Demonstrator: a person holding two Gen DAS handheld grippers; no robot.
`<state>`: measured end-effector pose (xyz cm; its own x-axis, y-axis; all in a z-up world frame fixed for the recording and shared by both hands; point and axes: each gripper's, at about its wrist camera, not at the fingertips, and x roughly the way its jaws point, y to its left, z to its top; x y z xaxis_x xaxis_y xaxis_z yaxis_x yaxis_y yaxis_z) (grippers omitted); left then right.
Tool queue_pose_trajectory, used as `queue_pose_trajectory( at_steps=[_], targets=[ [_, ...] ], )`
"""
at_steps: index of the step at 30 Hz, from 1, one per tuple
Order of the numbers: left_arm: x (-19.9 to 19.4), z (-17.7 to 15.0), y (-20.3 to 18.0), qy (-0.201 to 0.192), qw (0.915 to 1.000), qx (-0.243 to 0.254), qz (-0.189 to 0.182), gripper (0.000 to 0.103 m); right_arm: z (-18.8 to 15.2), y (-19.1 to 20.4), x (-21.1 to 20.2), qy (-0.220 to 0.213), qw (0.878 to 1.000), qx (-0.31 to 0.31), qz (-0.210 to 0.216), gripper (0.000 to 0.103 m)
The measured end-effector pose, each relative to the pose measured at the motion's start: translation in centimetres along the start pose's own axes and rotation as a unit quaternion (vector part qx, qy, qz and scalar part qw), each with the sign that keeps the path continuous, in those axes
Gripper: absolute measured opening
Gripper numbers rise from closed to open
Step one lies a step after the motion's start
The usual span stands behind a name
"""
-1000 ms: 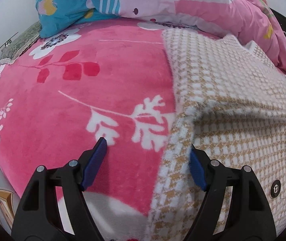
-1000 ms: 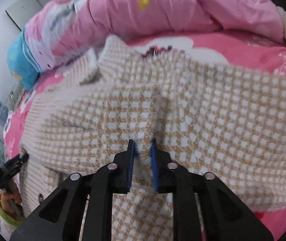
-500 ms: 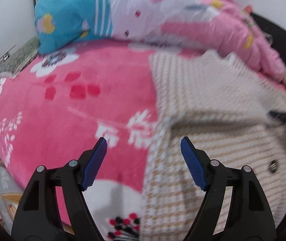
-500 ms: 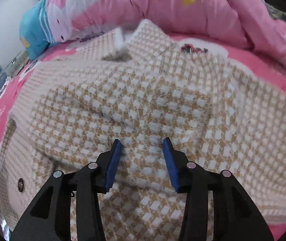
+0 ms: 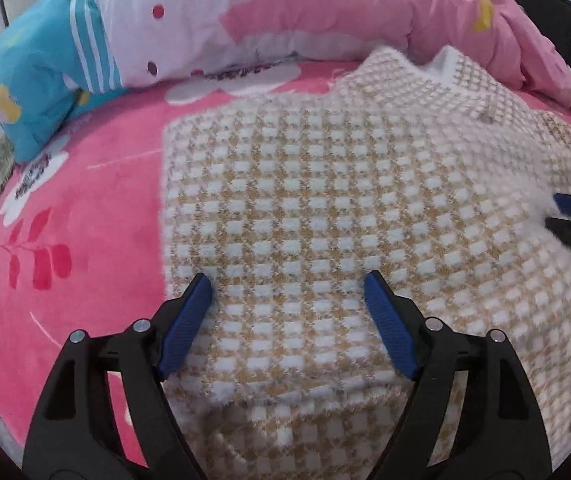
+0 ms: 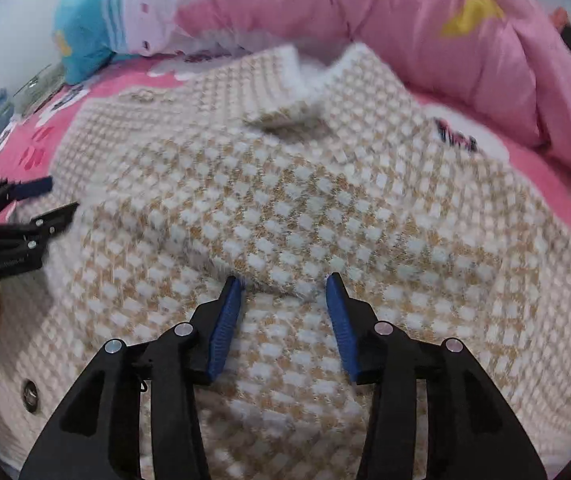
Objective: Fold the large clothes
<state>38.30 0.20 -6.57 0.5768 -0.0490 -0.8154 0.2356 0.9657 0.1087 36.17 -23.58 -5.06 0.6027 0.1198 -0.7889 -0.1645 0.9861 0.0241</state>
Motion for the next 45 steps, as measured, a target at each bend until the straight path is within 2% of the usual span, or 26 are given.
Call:
queue_pose_trajectory(
  at_steps=[3, 4, 7, 8, 10, 11, 12, 13, 16, 18, 20, 22, 23, 24, 25, 26, 27, 29, 32, 35, 37, 40, 42, 45],
  targets=[
    [-1.3, 0.6, 0.5, -0.004, 0.9999, -0.004, -0.012, 0.076, 1.3, 0.4, -2.2, 0.009, 1.0, 0.014, 0.001, 0.043],
    [-1.9, 0.9, 0.7, -0.016, 0.9997, -0.009, -0.018, 0.076, 2.2, 0.5, -3.4, -0.011, 0.999, 0.021, 0.024, 0.043],
    [-3.5, 2.5, 0.7, -0.058, 0.9967, -0.024, -0.052, 0.076, 4.4, 1.7, -4.2, -0.045, 0.998, 0.025, 0.047, 0.043],
    [-3.4, 2.8, 0.1, -0.057, 0.9966, -0.02, -0.056, 0.076, 5.0, 2.3, -3.5, -0.044, 0.997, 0.021, 0.055, 0.044],
    [-1.6, 3.0, -2.0, -0.029, 0.998, 0.007, -0.056, 0.076, 5.0, 3.1, -0.9, -0.017, 0.998, 0.012, 0.062, 0.044],
    [-0.1, 2.6, -3.0, -0.008, 0.9987, 0.021, -0.045, 0.076, 4.7, 3.7, 1.7, 0.013, 0.999, 0.0, 0.04, 0.046],
    [0.8, 2.2, -3.5, -0.002, 0.9991, 0.028, -0.033, 0.077, 4.0, 3.9, 3.5, 0.021, 0.999, -0.008, 0.032, 0.046],
    [1.3, 1.7, -4.0, -0.008, 0.9991, 0.036, -0.021, 0.078, 3.8, 3.8, 3.6, 0.014, 0.999, -0.008, 0.034, 0.047],
    [-0.3, 2.1, -3.4, -0.021, 0.9988, 0.024, -0.037, 0.078, 4.2, 2.9, 0.6, 0.012, 0.999, 0.022, 0.048, 0.046],
    [-2.4, 1.7, -3.0, -0.035, 0.9977, 0.019, -0.055, 0.078, 3.4, 2.6, -2.1, -0.008, 0.998, 0.02, 0.052, 0.046],
    [-4.1, 1.1, -3.2, -0.061, 0.9947, 0.028, -0.077, 0.078, 2.4, 2.2, -4.1, -0.023, 0.999, 0.011, 0.042, 0.046],
    [-4.5, 0.6, -4.6, -0.063, 0.9915, 0.043, -0.105, 0.078, 1.3, 1.7, -3.4, -0.005, 1.0, 0.002, 0.009, 0.046],
    [-4.0, 0.5, -5.5, -0.055, 0.9919, 0.054, -0.101, 0.078, 0.9, 1.4, -1.9, 0.018, 1.0, 0.001, -0.018, 0.046],
    [-3.4, 0.5, -6.4, -0.045, 0.9929, 0.063, -0.089, 0.078, 0.7, 1.1, -0.6, 0.032, 0.999, 0.0, -0.022, 0.047],
    [-1.7, -0.1, -7.7, -0.021, 0.9947, 0.076, -0.066, 0.078, 0.3, 0.8, 0.1, 0.03, 0.999, 0.0, -0.019, 0.048],
    [-1.1, -0.4, -8.1, -0.017, 0.9952, 0.078, -0.055, 0.079, 0.3, 0.9, 0.1, 0.029, 0.999, -0.002, -0.02, 0.048],
    [-1.2, -0.4, -7.8, -0.023, 0.9954, 0.075, -0.055, 0.08, 0.7, 0.8, -0.5, 0.029, 0.999, 0.007, -0.017, 0.048],
    [-2.3, 0.0, -6.4, -0.024, 0.9955, 0.043, -0.081, 0.079, 1.1, 0.4, -2.3, 0.023, 0.999, 0.028, -0.002, 0.048],
    [-4.2, 0.0, -4.9, -0.037, 0.9944, 0.023, -0.096, 0.079, 0.4, -1.1, -6.3, -0.003, 0.998, 0.061, 0.016, 0.05],
    [-6.7, -0.1, -5.5, -0.062, 0.9884, 0.028, -0.136, 0.079, -1.3, -1.9, -8.9, -0.015, 0.994, 0.088, 0.069, 0.05],
    [-7.6, -0.2, -7.1, -0.068, 0.9833, 0.054, -0.16, 0.079, -3.1, -2.5, -9.6, -0.014, 0.987, 0.121, 0.108, 0.05],
    [-7.8, 0.0, -10.9, -0.066, 0.975, 0.122, -0.174, 0.079, -5.3, -4.1, -9.8, -0.02, 0.972, 0.191, 0.137, 0.05],
    [-7.5, -0.1, -14.0, -0.065, 0.968, 0.18, -0.162, 0.079, -6.8, -5.8, -10.4, -0.034, 0.963, 0.229, 0.137, 0.05],
    [-6.9, -0.5, -19.2, -0.063, 0.9509, 0.271, -0.135, 0.079, -8.0, -7.9, -12.0, -0.056, 0.957, 0.256, 0.125, 0.05]
  ],
)
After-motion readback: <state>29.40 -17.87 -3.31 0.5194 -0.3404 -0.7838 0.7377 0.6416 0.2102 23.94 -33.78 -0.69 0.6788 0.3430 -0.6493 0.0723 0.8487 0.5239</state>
